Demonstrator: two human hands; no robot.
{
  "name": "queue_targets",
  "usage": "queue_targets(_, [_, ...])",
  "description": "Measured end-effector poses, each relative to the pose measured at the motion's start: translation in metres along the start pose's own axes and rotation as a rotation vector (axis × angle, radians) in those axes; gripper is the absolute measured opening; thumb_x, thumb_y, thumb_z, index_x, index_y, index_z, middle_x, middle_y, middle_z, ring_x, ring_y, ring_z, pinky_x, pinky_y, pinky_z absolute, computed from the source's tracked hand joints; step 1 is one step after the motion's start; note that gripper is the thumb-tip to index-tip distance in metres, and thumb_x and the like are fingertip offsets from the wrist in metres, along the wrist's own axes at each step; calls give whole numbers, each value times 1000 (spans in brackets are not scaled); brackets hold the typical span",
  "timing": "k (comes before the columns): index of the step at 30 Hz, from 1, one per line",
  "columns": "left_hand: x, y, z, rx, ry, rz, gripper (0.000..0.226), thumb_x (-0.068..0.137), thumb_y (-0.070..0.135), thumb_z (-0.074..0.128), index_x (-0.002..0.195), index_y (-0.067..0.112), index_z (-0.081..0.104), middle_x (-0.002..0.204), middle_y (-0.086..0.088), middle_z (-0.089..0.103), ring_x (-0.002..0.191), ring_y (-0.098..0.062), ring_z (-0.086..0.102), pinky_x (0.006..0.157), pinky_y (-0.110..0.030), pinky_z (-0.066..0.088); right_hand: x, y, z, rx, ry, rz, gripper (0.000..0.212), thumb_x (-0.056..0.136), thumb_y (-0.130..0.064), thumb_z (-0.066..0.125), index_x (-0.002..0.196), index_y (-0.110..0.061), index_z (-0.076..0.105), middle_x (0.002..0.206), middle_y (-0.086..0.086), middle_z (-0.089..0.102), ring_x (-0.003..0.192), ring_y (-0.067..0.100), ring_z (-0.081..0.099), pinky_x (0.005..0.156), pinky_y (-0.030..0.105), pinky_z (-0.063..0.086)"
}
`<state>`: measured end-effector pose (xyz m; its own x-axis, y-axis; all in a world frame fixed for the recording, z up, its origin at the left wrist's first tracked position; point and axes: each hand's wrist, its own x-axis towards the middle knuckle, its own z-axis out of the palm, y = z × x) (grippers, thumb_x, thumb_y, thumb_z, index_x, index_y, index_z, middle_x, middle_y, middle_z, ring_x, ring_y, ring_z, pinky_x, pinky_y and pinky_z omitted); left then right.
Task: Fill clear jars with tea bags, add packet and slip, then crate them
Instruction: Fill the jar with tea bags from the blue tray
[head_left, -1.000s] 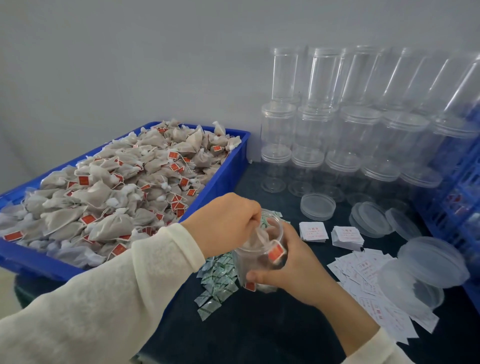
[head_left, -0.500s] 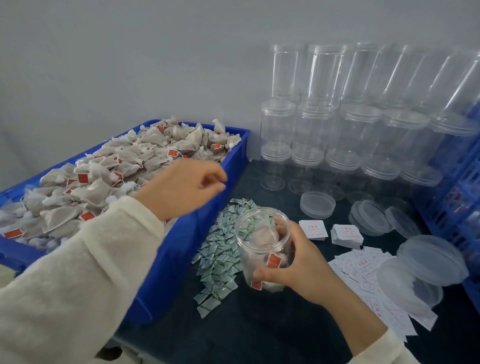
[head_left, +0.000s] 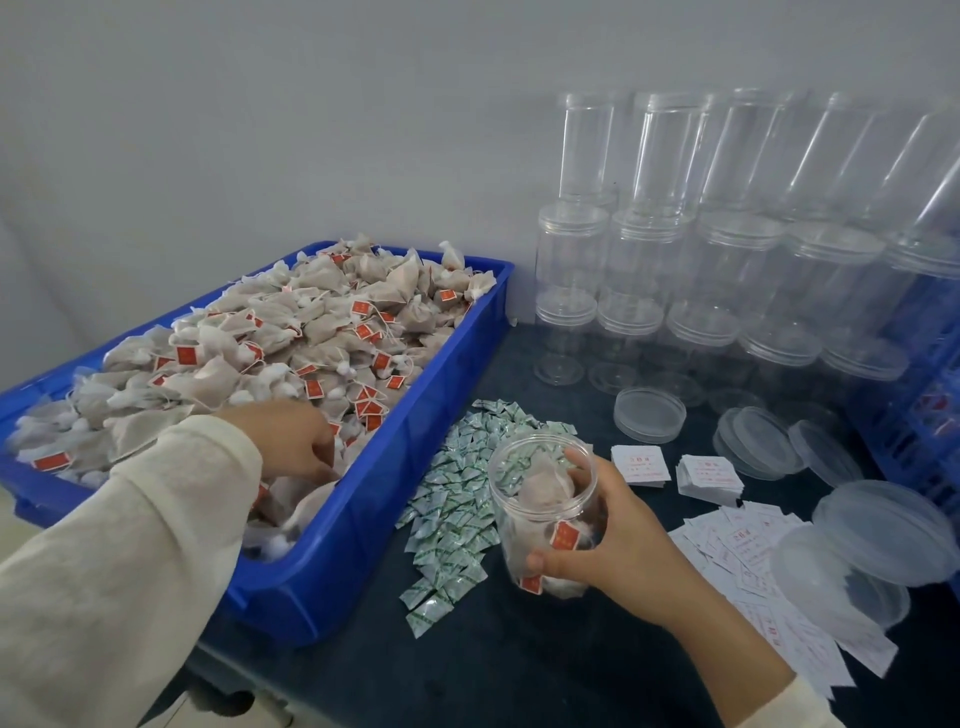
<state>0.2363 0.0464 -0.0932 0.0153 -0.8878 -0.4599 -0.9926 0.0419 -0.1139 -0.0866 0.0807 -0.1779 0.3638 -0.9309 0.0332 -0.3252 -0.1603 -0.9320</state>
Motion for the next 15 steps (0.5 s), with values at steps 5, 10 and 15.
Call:
queue_targets(5, [-6, 3, -12, 55, -151, -15, 31, 92, 43, 56, 110, 21, 68, 98, 7, 65, 74, 2, 53, 58, -7, 39, -2, 2, -4, -37, 16, 2, 92, 39, -52, 90, 104, -80, 31, 111, -51, 46, 105, -24, 48, 75, 5, 42])
queue_targets(10, [-5, 9, -12, 195, -182, -82, 32, 89, 34, 63, 116, 17, 65, 105, 3, 65, 88, -11, 57, 71, -17, 44, -2, 2, -4, -34, 24, 2, 91, 37, -52, 91, 101, -81, 33, 112, -51, 46, 105, -23, 48, 74, 2, 44])
queue_targets(15, [-6, 4, -14, 130, -80, -38, 26, 90, 34, 63, 108, 17, 70, 109, -2, 67, 96, -15, 60, 76, -18, 45, 1, 0, -2, -17, 6, -5, 90, 40, -48, 91, 101, -81, 33, 110, -53, 45, 103, -26, 47, 72, -5, 39])
